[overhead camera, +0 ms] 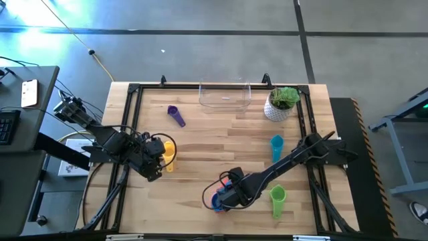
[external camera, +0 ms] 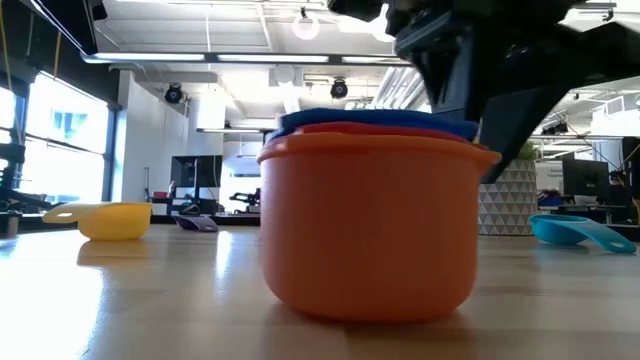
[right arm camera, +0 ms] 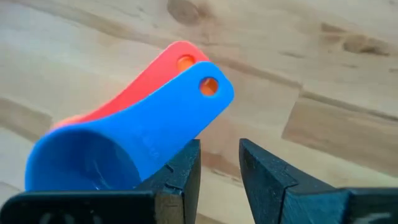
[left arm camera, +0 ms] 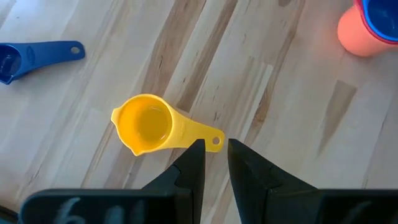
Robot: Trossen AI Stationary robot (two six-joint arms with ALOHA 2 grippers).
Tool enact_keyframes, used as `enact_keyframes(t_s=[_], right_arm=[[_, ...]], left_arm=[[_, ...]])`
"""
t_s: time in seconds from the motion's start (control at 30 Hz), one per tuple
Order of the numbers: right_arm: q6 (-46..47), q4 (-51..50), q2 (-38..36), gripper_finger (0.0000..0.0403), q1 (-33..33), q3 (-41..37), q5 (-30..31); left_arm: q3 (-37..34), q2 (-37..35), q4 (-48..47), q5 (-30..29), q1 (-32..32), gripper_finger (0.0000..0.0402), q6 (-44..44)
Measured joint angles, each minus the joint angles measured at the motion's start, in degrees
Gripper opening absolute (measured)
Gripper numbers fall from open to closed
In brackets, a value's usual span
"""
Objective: Nest measuring cups in basket
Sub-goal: Stack the blue measuring cup on top of the pink measuring cup
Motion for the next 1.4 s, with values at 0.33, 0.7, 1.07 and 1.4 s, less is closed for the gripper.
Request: enact_keyframes(t_s=[0.33, 0.7, 1.07, 1.4], right_arm=[[0.3, -0.6, 0.0, 0.0101, -1.1, 0.0, -3.3], [4.0, 1.2, 0.0, 0.0101, -1.1, 0.0, -5.1], [4.1, 4.3, 0.0, 0.0101, -1.1, 0.0, -5.2], [3.1, 5.3, 0.0, 0.0101, -1.9, 0.0, -4.8]], left_arm=[[-3.7, 0.2, 19.3, 3.3, 0.1, 0.006, 5.6], [-11.5, 5.0, 34.5, 3.5, 2.7, 0.006, 16.1], [-12.6, 16.4, 49.1, 6.7, 4.8, 0.006, 26.6], [-12.6, 26.1, 59.2, 12.7, 8.2, 0.006, 28.5]])
